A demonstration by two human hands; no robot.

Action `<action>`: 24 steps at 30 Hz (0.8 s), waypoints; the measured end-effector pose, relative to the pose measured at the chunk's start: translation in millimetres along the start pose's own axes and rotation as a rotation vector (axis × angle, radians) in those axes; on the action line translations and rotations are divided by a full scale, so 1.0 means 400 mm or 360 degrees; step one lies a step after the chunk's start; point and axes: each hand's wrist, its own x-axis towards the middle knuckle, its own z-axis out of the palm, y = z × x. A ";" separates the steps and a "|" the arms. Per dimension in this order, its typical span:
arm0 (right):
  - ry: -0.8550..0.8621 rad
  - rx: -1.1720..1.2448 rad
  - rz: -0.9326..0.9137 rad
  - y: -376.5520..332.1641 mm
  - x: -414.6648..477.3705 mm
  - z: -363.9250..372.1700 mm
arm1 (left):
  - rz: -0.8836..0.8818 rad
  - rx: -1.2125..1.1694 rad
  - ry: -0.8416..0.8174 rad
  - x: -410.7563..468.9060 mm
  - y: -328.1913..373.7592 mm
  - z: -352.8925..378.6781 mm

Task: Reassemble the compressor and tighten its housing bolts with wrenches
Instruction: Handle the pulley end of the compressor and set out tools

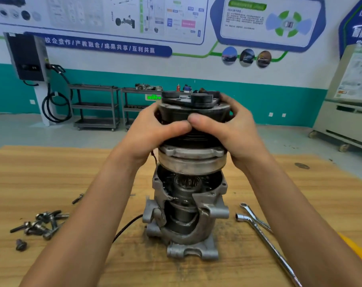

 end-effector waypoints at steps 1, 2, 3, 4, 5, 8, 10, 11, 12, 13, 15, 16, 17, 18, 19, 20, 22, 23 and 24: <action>0.0083 -0.0034 -0.0027 -0.026 0.006 0.006 | 0.0037 -0.0023 -0.0076 0.020 0.017 -0.007; 0.0165 -0.0083 -0.0058 -0.047 0.011 0.013 | 0.0062 -0.0047 -0.0168 0.040 0.029 -0.013; 0.0240 -0.0130 -0.0080 -0.066 0.013 0.020 | 0.0079 -0.0046 -0.0247 0.060 0.036 -0.020; 0.0294 -0.0168 -0.0097 -0.078 0.014 0.028 | 0.0081 -0.0029 -0.0300 0.080 0.037 -0.025; 0.0335 -0.0192 -0.0102 -0.086 0.012 0.035 | 0.0080 -0.0002 -0.0317 0.102 0.031 -0.032; 0.0394 -0.0231 -0.0088 -0.084 0.002 0.046 | 0.0067 0.0003 -0.0417 0.149 -0.012 -0.054; 0.0396 -0.0237 -0.0042 -0.064 -0.008 0.051 | 0.0012 0.0026 -0.0488 0.158 -0.039 -0.055; 0.0387 -0.0234 -0.0015 -0.050 -0.015 0.054 | -0.0006 0.0060 -0.0509 0.159 -0.055 -0.054; 0.0375 -0.0231 0.0011 -0.034 -0.022 0.055 | -0.0018 0.0068 -0.0543 0.158 -0.075 -0.052; 0.0360 -0.0235 0.0034 -0.019 -0.031 0.055 | -0.0036 0.0045 -0.0568 0.155 -0.095 -0.051; 0.0316 -0.0292 0.0052 0.006 -0.048 0.054 | -0.0050 -0.0040 -0.0626 0.145 -0.133 -0.051; 0.0292 -0.0336 0.0055 0.015 -0.055 0.054 | -0.0042 -0.0084 -0.0671 0.139 -0.148 -0.051; 0.0276 -0.0376 0.0062 0.020 -0.062 0.054 | -0.0032 -0.0119 -0.0713 0.133 -0.158 -0.051; 0.0267 -0.0405 0.0063 0.024 -0.066 0.052 | -0.0019 -0.0126 -0.0753 0.129 -0.161 -0.051; 0.0258 -0.0424 0.0060 0.027 -0.069 0.051 | -0.0003 -0.0123 -0.0785 0.128 -0.161 -0.052; 0.0249 -0.0435 0.0051 0.028 -0.071 0.050 | 0.0025 -0.0127 -0.0832 0.126 -0.160 -0.053; 0.0223 -0.0440 0.0032 0.025 -0.074 0.048 | 0.0054 -0.0175 -0.0921 0.118 -0.153 -0.054; 0.0208 -0.0443 0.0032 0.022 -0.077 0.048 | 0.0061 -0.0183 -0.0940 0.111 -0.149 -0.053; 0.0195 -0.0451 0.0036 0.021 -0.080 0.048 | 0.0062 -0.0183 -0.0954 0.101 -0.146 -0.049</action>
